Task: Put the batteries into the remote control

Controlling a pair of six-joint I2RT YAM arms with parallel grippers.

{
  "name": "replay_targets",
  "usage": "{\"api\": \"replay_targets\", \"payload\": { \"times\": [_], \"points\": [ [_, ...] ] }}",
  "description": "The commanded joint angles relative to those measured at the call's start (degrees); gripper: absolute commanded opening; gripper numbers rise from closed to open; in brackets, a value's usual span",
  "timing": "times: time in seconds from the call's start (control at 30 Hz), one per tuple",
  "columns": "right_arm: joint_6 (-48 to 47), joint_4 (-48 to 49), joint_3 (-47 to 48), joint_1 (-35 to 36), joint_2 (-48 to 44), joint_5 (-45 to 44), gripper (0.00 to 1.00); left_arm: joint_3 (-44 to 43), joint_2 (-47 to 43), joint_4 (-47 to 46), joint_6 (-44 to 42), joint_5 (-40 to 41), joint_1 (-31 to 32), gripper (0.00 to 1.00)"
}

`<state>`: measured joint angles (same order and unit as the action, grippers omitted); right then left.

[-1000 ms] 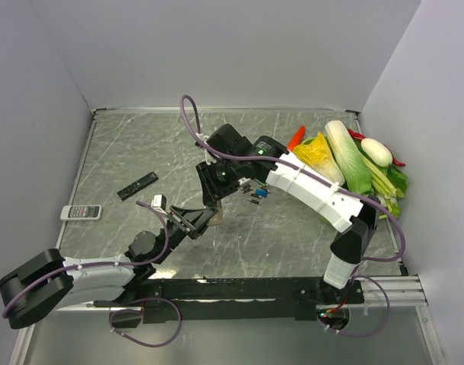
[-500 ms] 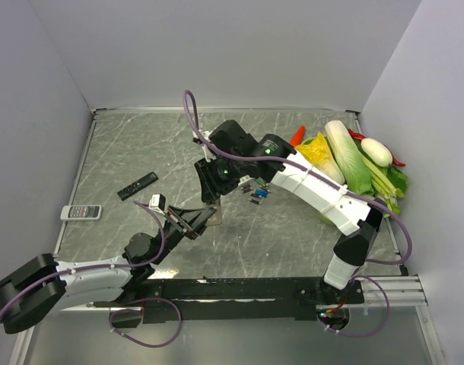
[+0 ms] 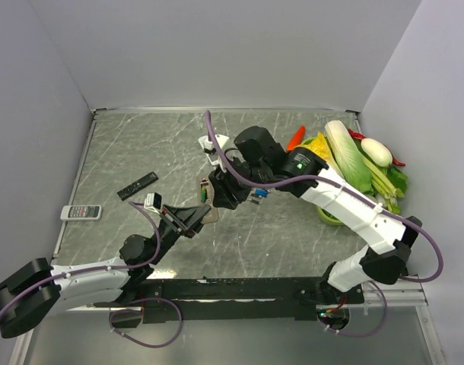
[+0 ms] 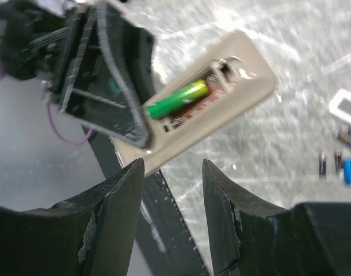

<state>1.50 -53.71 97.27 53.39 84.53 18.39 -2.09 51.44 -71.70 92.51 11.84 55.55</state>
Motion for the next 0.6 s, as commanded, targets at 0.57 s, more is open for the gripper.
{"api": "replay_targets", "payload": {
  "times": [0.57],
  "points": [
    [-16.8, 9.4, 0.4, 1.4, 0.2, 7.7, 0.50, 4.3, -4.5, 2.7, 1.5, 0.5, 0.0, 0.01]
  ]
}}
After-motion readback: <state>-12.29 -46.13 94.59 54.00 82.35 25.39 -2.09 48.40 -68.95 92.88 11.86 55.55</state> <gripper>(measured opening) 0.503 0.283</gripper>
